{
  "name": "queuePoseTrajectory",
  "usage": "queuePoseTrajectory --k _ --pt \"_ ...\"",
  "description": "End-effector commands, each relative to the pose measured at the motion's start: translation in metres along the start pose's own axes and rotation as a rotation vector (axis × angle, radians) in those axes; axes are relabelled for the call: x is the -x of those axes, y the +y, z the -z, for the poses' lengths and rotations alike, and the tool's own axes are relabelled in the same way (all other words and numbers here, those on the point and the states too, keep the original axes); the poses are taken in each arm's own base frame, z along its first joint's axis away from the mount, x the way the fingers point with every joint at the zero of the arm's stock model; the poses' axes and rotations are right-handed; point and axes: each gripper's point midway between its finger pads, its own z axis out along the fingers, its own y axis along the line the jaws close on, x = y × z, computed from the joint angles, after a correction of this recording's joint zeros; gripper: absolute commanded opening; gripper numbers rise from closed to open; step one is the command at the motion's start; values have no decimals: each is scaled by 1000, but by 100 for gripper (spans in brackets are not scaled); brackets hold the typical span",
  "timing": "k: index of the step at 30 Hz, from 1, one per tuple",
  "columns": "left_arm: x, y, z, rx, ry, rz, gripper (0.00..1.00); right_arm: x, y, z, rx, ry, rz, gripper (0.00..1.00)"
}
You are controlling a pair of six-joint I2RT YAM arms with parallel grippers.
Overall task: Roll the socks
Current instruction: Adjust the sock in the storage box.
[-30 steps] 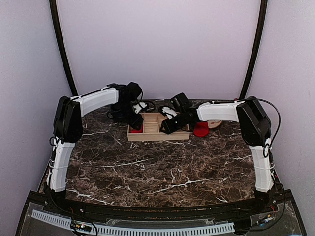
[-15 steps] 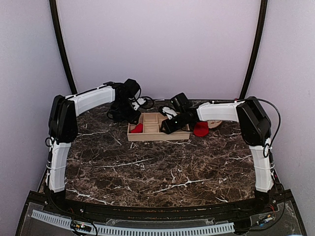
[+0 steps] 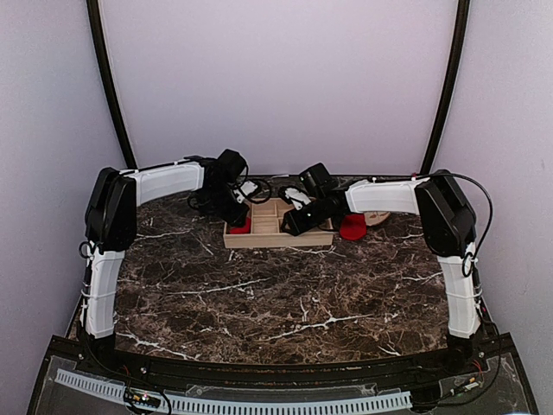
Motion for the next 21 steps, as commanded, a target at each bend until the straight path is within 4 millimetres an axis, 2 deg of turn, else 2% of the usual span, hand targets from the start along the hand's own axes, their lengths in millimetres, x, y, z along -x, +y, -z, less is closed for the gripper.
queuePoseTrajectory --k 1,7,12,17,21 --pt "13 -3 19 -11 -80 -16 20 6 -1 -2 10 -23 2 43" --pt "3 -4 7 -13 -52 -14 20 7 -2 -1 9 -25 1 43" --pt "4 -1 10 0 -53 -11 21 9 0 2 9 -34 4 43" --pt "26 4 38 34 -126 -1 29 29 0 24 -12 -112 20 43" --pt "49 9 78 76 -243 8 34 53 -5 50 -79 -189 42 43"
